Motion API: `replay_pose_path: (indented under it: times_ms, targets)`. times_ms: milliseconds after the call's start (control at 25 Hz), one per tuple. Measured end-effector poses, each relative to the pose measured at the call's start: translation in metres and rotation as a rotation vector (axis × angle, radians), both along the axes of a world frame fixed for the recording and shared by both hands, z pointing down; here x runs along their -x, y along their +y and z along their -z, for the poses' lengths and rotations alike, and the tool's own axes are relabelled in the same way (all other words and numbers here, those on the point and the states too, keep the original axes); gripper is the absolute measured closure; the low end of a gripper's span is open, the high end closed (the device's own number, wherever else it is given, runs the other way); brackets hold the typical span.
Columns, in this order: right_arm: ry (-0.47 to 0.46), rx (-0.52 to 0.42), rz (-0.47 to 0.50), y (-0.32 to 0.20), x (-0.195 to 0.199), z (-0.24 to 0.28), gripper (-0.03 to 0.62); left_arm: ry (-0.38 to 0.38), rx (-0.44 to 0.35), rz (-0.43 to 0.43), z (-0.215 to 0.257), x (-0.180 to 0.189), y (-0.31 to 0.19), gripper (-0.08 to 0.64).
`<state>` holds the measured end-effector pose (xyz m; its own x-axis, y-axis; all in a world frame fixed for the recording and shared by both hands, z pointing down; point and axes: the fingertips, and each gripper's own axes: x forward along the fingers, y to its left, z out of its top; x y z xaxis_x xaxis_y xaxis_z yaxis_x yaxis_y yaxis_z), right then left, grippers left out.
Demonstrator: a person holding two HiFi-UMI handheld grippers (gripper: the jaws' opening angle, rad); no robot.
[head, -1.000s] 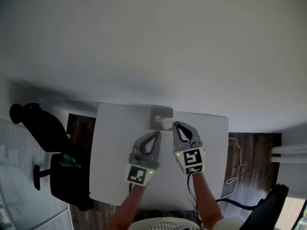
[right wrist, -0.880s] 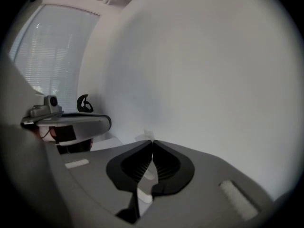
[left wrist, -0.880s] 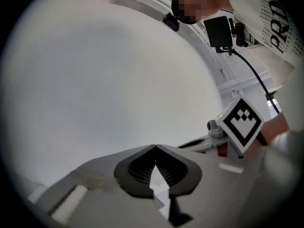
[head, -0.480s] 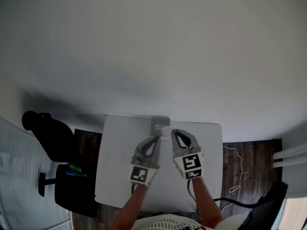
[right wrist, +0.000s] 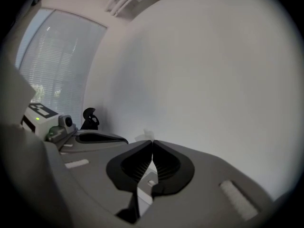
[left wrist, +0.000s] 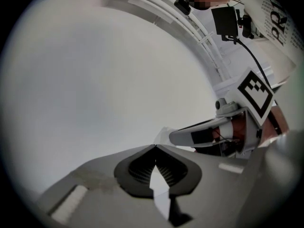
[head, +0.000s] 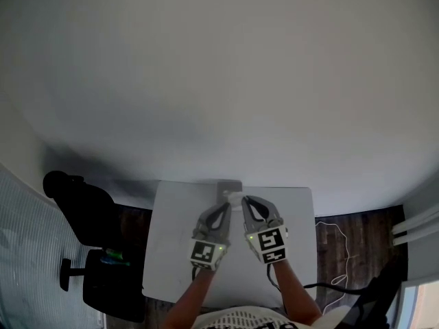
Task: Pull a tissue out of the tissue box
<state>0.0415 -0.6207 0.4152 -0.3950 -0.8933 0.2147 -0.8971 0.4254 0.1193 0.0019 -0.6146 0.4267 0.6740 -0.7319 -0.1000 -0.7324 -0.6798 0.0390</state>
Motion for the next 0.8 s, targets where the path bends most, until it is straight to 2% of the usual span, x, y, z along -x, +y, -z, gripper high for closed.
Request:
replay_pose_path:
  times_ms: [200,360,440,600,800]
  targets:
    - [0.004,-0.010,0.009,0.011,0.002,0.010,0.580,-0.014,-0.003,-0.004,0.004,0.001,0.005,0.568]
    - [0.007,-0.005,0.014,0.017,0.002,0.012,0.580,-0.080,-0.021,-0.006,-0.007,0.004,0.007,0.568]
    - [0.003,-0.003,0.011,0.017,0.001,0.013,0.581,-0.065,-0.010,-0.005,-0.004,0.003,0.009,0.568]
    - [0.004,0.000,0.003,0.020,-0.003,0.012,0.581,-0.091,-0.012,-0.009,-0.009,0.003,0.011,0.568]
    - [0.007,0.005,-0.003,0.024,-0.005,0.013,0.581,-0.086,-0.006,-0.010,-0.007,0.002,0.016,0.568]
